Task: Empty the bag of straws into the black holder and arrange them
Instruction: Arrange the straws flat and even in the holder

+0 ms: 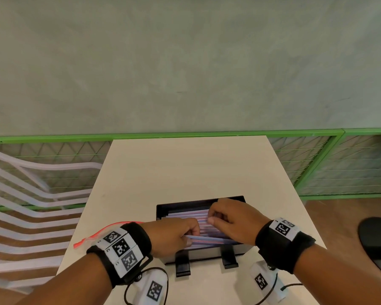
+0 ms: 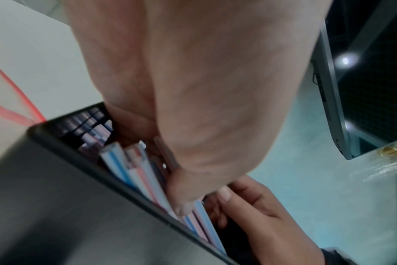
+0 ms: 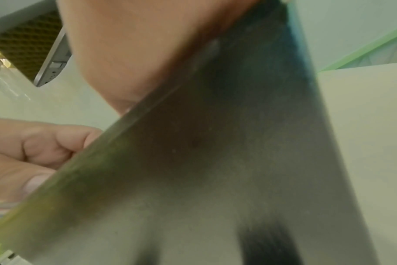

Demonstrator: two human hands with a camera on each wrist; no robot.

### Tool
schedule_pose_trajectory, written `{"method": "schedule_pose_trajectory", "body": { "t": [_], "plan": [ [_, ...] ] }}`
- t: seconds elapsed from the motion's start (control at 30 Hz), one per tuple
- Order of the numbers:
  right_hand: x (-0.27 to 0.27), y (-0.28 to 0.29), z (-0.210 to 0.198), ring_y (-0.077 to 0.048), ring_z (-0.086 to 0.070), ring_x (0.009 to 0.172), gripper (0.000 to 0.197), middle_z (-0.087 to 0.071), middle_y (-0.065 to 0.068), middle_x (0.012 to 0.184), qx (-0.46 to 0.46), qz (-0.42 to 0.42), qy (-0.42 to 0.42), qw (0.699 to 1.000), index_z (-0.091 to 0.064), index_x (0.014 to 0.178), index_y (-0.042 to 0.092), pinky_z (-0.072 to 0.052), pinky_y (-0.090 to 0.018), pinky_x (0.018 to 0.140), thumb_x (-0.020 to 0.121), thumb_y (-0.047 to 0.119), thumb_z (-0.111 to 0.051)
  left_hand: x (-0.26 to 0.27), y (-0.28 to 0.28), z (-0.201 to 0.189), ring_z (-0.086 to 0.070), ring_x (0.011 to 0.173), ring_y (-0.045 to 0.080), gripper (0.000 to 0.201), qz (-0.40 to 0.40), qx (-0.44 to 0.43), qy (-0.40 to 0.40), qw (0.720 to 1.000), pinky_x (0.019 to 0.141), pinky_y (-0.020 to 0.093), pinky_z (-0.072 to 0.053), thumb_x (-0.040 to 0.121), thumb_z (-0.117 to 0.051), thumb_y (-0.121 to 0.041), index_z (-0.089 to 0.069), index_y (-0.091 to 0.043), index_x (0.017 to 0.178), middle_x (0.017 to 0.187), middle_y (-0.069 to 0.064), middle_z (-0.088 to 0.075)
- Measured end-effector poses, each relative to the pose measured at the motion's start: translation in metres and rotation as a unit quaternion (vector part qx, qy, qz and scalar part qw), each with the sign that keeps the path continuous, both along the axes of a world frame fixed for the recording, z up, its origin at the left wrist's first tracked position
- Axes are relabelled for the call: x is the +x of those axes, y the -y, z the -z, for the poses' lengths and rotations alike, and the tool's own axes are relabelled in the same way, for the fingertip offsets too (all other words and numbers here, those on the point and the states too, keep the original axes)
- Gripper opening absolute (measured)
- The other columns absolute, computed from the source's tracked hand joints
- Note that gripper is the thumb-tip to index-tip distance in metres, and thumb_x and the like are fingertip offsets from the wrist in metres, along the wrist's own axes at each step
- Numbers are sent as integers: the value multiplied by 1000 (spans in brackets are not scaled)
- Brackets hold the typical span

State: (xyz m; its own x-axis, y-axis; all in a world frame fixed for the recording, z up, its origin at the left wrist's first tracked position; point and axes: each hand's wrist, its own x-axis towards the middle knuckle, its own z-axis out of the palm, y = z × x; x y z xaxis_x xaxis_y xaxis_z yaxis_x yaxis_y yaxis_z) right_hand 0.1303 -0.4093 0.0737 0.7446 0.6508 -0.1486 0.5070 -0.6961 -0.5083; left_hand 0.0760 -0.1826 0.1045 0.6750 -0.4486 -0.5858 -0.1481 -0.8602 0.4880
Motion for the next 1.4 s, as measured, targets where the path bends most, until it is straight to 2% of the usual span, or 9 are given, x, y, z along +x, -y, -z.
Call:
{"method": "schedule_pose_trajectory", "body": {
  "t": [0.17,0.33,0.6,0.87,1.03,1.13,1.23,1.3,1.4],
  "plan": [
    [-5,10,-6,-11,-61,86,55,-69,9,94,-56,-107,-3,993,-69,103,29,-55,-35,76,79,77,-56,-5,-4,4,-47,75,15,11,-33,-41,16,999,67,32,-39,104,-45,-27,-52,-30,111,89,-2,-56],
    [-5,5,-5,-22,-60,78,47,-68,-4,79,-144,-174,19,974,-55,77,30,-54,-41,73,88,76,-50,-7,-5,5,-59,92,28,17,-34,-50,23,998,79,41,-49,103,-44,-26,-50,-38,113,107,7,-63],
    [-6,1,-7,-20,-58,85,41,-61,3,81,-162,-160,-11,974,-54,82,33,-50,-37,75,89,73,-54,-14,0,11,-43,92,16,17,-11,-12,91,996,77,33,-38,103,-42,-26,-56,-28,113,97,-3,-52],
    [-12,11,1,-11,-48,94,66,-52,10,105,-45,-99,66,992,-60,111,30,-46,-29,78,70,81,-67,-30,-7,17,-45,101,14,30,-16,33,313,949,86,30,-45,99,-37,-38,-59,-31,118,113,-9,-55],
    [-14,11,1,-11,-50,100,67,-54,8,115,-59,-91,70,992,-63,124,32,-48,-30,85,81,82,-52,-28,-4,29,-50,108,21,33,-6,79,310,947,87,37,-50,96,-34,-34,-59,-27,118,122,-3,-54],
    [-13,5,3,-17,-56,106,56,-60,3,117,-107,-92,43,989,-66,125,32,-51,-41,91,98,64,-29,-20,-3,32,-54,107,26,36,8,116,253,961,87,41,-50,99,-33,-35,-61,-24,119,117,3,-59],
    [-12,2,2,-18,-54,118,43,-57,2,127,-104,-67,38,992,-63,134,30,-50,-39,99,102,49,-42,-14,1,30,-49,105,23,28,-57,79,242,965,86,42,-53,99,-36,-33,-59,-24,113,114,2,-53],
    [-14,2,2,-18,-53,120,46,-55,3,131,-97,-52,68,992,-63,135,30,-50,-38,100,100,52,-41,-12,5,29,-48,106,23,28,-86,82,231,966,88,41,-52,100,-36,-34,-57,-22,115,116,4,-51],
    [-22,1,1,-22,-53,129,75,-56,-3,142,-120,-58,46,990,-65,132,30,-47,-40,105,97,73,-14,-19,16,29,-45,119,32,41,-77,122,174,974,99,45,-46,103,-31,-42,-55,-18,125,128,10,-49]
  ]
}}
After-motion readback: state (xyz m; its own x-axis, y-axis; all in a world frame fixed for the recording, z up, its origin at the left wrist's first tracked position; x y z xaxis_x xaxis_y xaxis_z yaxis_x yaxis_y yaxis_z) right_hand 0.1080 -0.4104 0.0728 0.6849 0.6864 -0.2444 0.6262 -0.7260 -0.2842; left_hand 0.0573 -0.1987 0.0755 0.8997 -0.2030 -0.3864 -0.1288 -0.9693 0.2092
